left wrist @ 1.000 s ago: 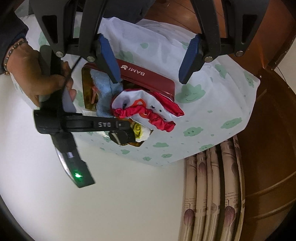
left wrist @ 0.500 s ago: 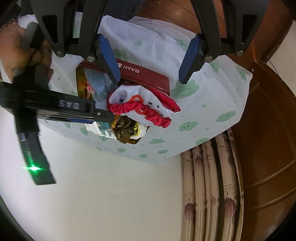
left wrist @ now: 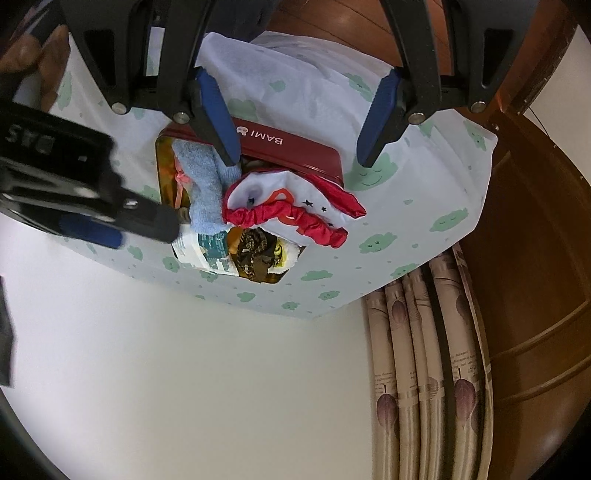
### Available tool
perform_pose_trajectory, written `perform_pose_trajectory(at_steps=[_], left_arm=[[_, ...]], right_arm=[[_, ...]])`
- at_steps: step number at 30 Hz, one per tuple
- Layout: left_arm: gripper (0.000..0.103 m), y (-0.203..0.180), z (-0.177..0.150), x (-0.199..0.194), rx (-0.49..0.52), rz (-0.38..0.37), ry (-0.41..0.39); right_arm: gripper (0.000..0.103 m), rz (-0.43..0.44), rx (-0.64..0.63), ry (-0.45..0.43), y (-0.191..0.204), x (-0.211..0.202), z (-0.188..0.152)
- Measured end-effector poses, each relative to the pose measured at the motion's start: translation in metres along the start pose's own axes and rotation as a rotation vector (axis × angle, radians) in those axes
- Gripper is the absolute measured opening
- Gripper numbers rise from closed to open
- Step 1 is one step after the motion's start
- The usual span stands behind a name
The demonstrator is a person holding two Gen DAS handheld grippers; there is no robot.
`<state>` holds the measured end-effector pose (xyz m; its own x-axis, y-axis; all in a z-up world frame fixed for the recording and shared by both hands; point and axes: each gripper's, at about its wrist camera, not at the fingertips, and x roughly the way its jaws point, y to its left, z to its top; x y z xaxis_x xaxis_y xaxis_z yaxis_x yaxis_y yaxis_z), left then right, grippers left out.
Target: Organize soft objects
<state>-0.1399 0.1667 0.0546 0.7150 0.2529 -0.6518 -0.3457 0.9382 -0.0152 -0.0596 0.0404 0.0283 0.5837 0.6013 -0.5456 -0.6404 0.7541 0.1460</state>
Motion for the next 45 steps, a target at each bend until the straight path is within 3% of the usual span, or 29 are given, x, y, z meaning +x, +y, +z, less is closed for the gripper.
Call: perform_pose_trajectory(at_steps=[4, 7, 10, 14, 18, 23, 28, 36, 39, 45], left_arm=[[0.067, 0.003, 0.0, -0.005, -0.002, -0.018, -0.05], [0.067, 0.007, 0.003, -0.013, 0.013, -0.058, -0.124], [0.067, 0.007, 0.005, -0.024, 0.057, -0.024, -0.221], [0.067, 0.005, 0.009, -0.023, 0.129, -0.014, -0.235], [0.067, 0.012, 0.015, -0.009, 0.126, -0.044, -0.181], [0.067, 0.02, 0.017, -0.005, 0.084, -0.034, -0.158], [0.067, 0.022, 0.016, -0.008, 0.075, -0.039, -0.151], [0.068, 0.017, 0.014, -0.02, 0.098, -0.042, -0.19], [0.075, 0.016, 0.015, -0.017, 0.1, -0.051, -0.153], [0.075, 0.017, 0.015, -0.013, 0.087, -0.065, -0.13]], right_arm=[[0.1, -0.159, 0.028, -0.097, -0.003, -0.021, -0.007], [0.101, -0.265, 0.025, -0.149, -0.001, -0.03, -0.015], [0.102, -0.36, 0.029, -0.206, 0.004, -0.038, -0.025], [0.102, -0.402, 0.044, -0.282, 0.012, -0.052, -0.037], [0.102, -0.405, 0.054, -0.327, 0.017, -0.062, -0.039], [0.102, -0.432, 0.079, -0.302, 0.02, -0.063, -0.038], [0.102, -0.46, 0.103, -0.275, 0.022, -0.061, -0.042], [0.102, -0.474, 0.116, -0.309, 0.026, -0.076, -0.044], [0.102, -0.464, 0.125, -0.306, 0.023, -0.08, -0.044], [0.102, -0.461, 0.104, -0.305, 0.024, -0.084, -0.046]])
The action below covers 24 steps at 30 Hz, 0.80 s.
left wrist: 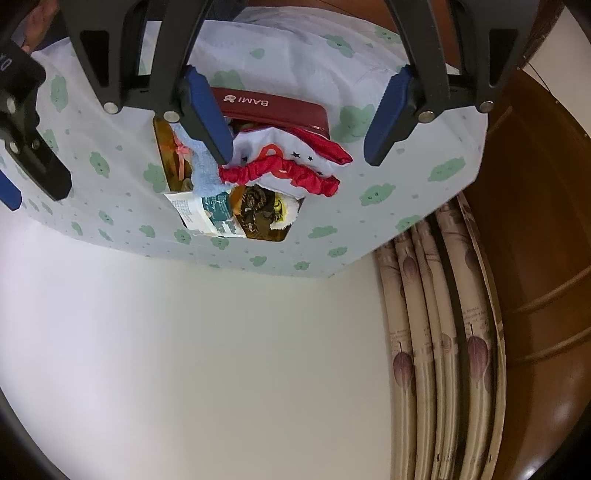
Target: Organize soft objects
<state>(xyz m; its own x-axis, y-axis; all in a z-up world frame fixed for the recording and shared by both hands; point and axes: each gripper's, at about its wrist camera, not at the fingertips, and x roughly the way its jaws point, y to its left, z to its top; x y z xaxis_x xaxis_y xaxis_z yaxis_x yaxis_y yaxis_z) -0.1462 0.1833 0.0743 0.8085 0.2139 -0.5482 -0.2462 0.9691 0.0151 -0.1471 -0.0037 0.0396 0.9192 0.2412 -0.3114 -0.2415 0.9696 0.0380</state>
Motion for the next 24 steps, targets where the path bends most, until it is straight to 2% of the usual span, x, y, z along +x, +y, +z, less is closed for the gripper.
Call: perform_pose_trajectory(at_steps=[5, 16, 24], left_arm=[[0.075, 0.0056, -0.0009, 0.0074, -0.033, -0.002, 0.045], [0.075, 0.0067, -0.0016, 0.0043, -0.024, 0.022, 0.029], [0.075, 0.006, -0.0013, 0.0032, -0.019, 0.005, 0.026]], right_arm=[[0.102, 0.002, -0.003, -0.003, 0.0003, -0.0023, 0.0002], [0.102, 0.012, -0.022, 0.009, 0.0033, -0.0029, -0.0016], [0.102, 0.013, -0.012, 0.019, 0.0007, -0.0024, -0.0014]])
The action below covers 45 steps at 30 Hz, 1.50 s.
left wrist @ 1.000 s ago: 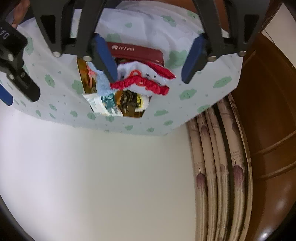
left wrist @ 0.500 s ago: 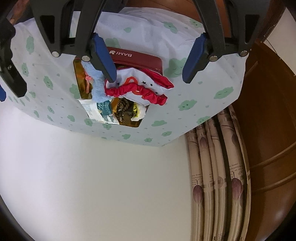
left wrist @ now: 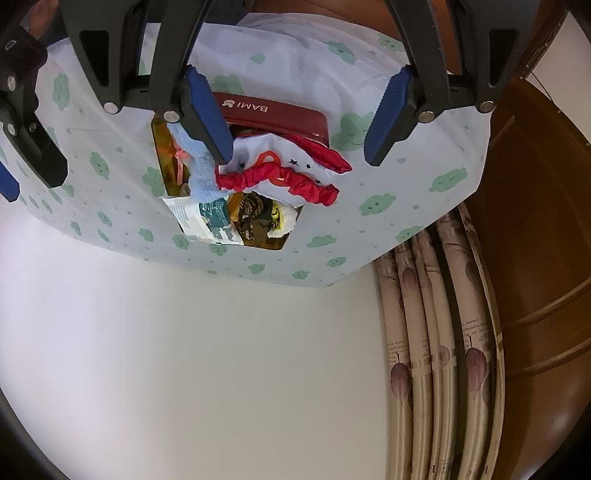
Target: Organize soft objects
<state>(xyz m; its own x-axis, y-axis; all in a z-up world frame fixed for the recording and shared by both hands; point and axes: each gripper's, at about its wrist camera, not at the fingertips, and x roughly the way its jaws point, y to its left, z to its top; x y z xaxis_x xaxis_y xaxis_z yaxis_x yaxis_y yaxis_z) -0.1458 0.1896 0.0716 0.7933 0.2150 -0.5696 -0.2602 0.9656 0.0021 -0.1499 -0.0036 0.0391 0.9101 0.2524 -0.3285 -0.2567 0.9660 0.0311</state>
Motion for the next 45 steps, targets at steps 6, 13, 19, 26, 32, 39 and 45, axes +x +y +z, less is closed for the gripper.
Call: perform_pose_trajectory(at_steps=[6, 13, 19, 26, 32, 39, 45], left_arm=[[0.075, 0.004, 0.001, 0.002, -0.019, -0.002, 0.006], [0.075, 0.005, 0.001, 0.002, -0.028, 0.021, 0.006], [0.075, 0.007, 0.001, 0.004, -0.034, 0.02, 0.019], [0.075, 0.006, 0.001, 0.005, -0.029, 0.02, 0.019], [0.075, 0.005, 0.002, 0.004, -0.027, 0.02, 0.021], [0.075, 0.003, 0.001, 0.002, -0.021, 0.02, 0.013], [0.075, 0.003, 0.001, 0.001, -0.021, 0.016, 0.017]], right_arm=[[0.102, 0.006, -0.004, 0.009, 0.0, 0.002, -0.001], [0.102, 0.016, -0.016, 0.012, 0.005, 0.002, -0.004], [0.102, 0.026, -0.011, 0.024, 0.005, 0.004, -0.005], [0.102, 0.025, -0.01, 0.025, 0.005, 0.004, -0.004], [0.102, 0.018, -0.007, 0.027, 0.005, 0.005, -0.007], [0.102, 0.022, -0.012, 0.029, 0.008, 0.004, -0.008], [0.102, 0.022, -0.018, 0.027, 0.011, 0.002, -0.009]])
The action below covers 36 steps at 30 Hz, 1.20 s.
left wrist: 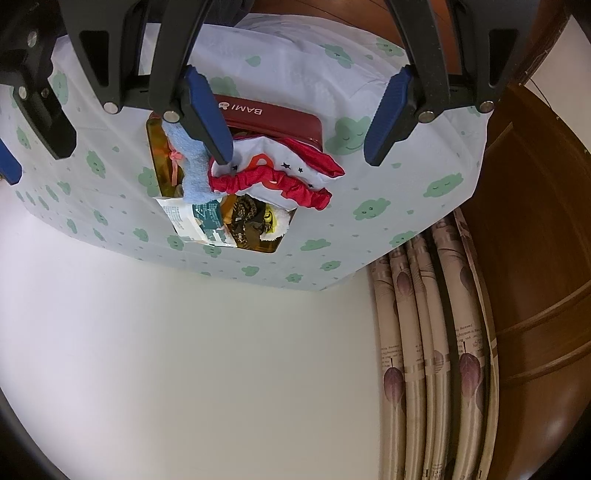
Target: Organize soft objects
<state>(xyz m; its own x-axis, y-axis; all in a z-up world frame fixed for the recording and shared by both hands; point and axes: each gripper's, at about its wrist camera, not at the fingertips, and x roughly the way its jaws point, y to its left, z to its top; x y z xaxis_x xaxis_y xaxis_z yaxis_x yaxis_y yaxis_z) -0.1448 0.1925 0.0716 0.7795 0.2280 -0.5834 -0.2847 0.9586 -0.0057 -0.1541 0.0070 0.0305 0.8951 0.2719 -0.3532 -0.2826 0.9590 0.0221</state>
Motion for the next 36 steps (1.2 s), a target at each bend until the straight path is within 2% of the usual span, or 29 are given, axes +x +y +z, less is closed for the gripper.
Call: perform_pose_trajectory(at_steps=[36], left_arm=[[0.075, 0.0011, -0.0008, 0.0063, 0.005, 0.001, 0.027]], right_arm=[[0.102, 0.023, 0.006, 0.037, -0.0022, 0.0055, 0.0021]])
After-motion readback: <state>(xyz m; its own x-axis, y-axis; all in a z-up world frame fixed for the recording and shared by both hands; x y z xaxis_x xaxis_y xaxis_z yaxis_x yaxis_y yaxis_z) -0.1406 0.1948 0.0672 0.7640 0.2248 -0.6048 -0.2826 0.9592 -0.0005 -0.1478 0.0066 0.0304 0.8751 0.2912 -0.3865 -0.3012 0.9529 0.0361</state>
